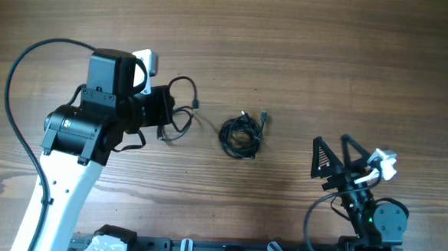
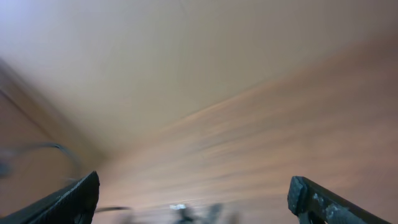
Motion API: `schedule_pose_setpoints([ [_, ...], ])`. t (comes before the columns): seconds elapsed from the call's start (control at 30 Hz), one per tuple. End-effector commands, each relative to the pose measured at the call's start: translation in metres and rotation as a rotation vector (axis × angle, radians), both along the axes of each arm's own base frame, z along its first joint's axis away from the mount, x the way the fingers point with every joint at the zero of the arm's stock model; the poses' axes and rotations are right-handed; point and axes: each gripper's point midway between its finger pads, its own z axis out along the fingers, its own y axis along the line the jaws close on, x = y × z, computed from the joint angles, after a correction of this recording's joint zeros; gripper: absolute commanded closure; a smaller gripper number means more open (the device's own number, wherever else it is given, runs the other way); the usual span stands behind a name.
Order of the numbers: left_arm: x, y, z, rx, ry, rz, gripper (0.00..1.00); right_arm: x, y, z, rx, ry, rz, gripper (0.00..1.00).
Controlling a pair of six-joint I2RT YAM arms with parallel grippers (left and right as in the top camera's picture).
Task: Untangle cables
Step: 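Pull the grasped cable up and left away from the bundle, then reach the right gripper to the cable near the bundle and grasp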
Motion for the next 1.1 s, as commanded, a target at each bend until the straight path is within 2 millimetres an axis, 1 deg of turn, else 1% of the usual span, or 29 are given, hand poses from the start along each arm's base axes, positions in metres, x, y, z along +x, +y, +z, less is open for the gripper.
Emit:
schedule_pose_setpoints([
  [0.0, 0.005, -0.018, 0.023, -0.106, -0.069, -0.067, 0.96, -0.003, 0.007, 0.002, 0.677, 0.255, 0.053, 0.00],
  [0.03, 0.007, -0.019, 0.028, -0.134, -0.073, -0.036, 0.96, -0.002, 0.004, 0.004, 0.776, 0.284, 0.044, 0.00],
  [0.07, 0.010, -0.020, 0.036, -0.169, -0.091, -0.004, 0.96, -0.003, 0.007, 0.013, 0.780, 0.256, 0.075, 0.00],
  [0.1, 0.011, -0.023, 0.049, -0.211, -0.130, 0.004, 0.96, -0.009, 0.013, 0.035, 0.696, 0.148, 0.143, 0.00],
  [0.13, 0.009, -0.026, 0.060, -0.237, -0.165, -0.017, 0.96, -0.014, 0.016, 0.050, 0.667, 0.083, 0.182, 0.00],
  [0.2, 0.005, -0.030, 0.080, -0.295, -0.214, -0.017, 0.96, -0.018, 0.016, 0.070, 0.647, 0.037, 0.193, 0.00],
  [0.23, 0.001, -0.029, 0.092, -0.329, -0.240, 0.004, 0.96, -0.022, 0.016, 0.088, 0.568, -0.011, 0.187, 0.00],
  [0.27, -0.001, -0.028, 0.097, -0.344, -0.254, 0.011, 0.96, -0.022, 0.016, 0.093, 0.533, -0.009, 0.175, 0.01],
  [0.3, -0.003, -0.028, 0.109, -0.381, -0.279, 0.030, 0.96, -0.021, 0.016, 0.097, 0.467, 0.032, 0.149, 0.01],
  [0.4, -0.007, -0.031, 0.140, -0.495, -0.343, 0.047, 0.96, -0.012, 0.017, 0.099, 0.259, 0.205, 0.099, 0.00],
  [0.47, -0.009, -0.036, 0.158, -0.553, -0.382, 0.027, 0.96, -0.004, 0.026, 0.097, 0.145, 0.326, 0.147, 0.01],
  [0.5, -0.009, -0.036, 0.161, -0.577, -0.377, 0.041, 0.96, 0.002, 0.032, 0.091, 0.127, 0.411, 0.188, 0.00],
  [0.57, -0.005, -0.037, 0.157, -0.632, -0.314, 0.092, 0.96, 0.018, 0.049, 0.080, 0.200, 0.545, 0.291, 0.00],
  [0.6, -0.003, -0.038, 0.154, -0.682, -0.259, 0.140, 0.96, 0.027, 0.054, 0.066, 0.279, 0.644, 0.307, 0.01],
  [0.63, -0.001, -0.038, 0.153, -0.709, -0.229, 0.168, 0.96, 0.032, 0.061, 0.058, 0.294, 0.682, 0.354, 0.02],
  [0.67, 0.000, -0.038, 0.153, -0.723, -0.217, 0.179, 0.96, 0.032, 0.074, 0.058, 0.254, 0.656, 0.460, 0.07],
  [0.7, 0.001, -0.038, 0.153, -0.723, -0.219, 0.179, 0.96, 0.030, 0.092, 0.059, 0.208, 0.613, 0.607, 0.24],
  [0.8, -0.002, -0.042, 0.154, -0.798, -0.146, 0.217, 0.96, 0.030, 0.119, 0.045, 0.144, 0.618, 0.705, 0.48],
  [0.83, -0.005, -0.045, 0.156, -0.832, -0.116, 0.211, 0.96, 0.029, 0.129, 0.043, 0.119, 0.602, 0.743, 0.53],
  [0.87, -0.007, -0.047, 0.157, -0.847, -0.101, 0.205, 0.96, 0.028, 0.141, 0.043, 0.089, 0.578, 0.779, 0.53],
  [0.9, -0.007, -0.048, 0.157, -0.848, -0.100, 0.203, 0.96, 0.027, 0.148, 0.042, 0.071, 0.565, 0.792, 0.47],
  [0.93, -0.007, -0.048, 0.157, -0.848, -0.100, 0.202, 0.96, 0.026, 0.154, 0.043, 0.055, 0.548, 0.805, 0.44],
  [0.97, -0.007, -0.048, 0.157, -0.849, -0.097, 0.199, 0.96, 0.024, 0.162, 0.046, 0.035, 0.519, 0.818, 0.39],
  [1.03, -0.007, -0.048, 0.157, -0.857, -0.090, 0.207, 0.96, 0.020, 0.175, 0.055, 0.012, 0.456, 0.860, 0.35],
  [1.07, -0.007, -0.048, 0.157, -0.880, -0.066, 0.229, 0.96, 0.020, 0.179, 0.054, 0.007, 0.461, 0.844, 0.35],
])
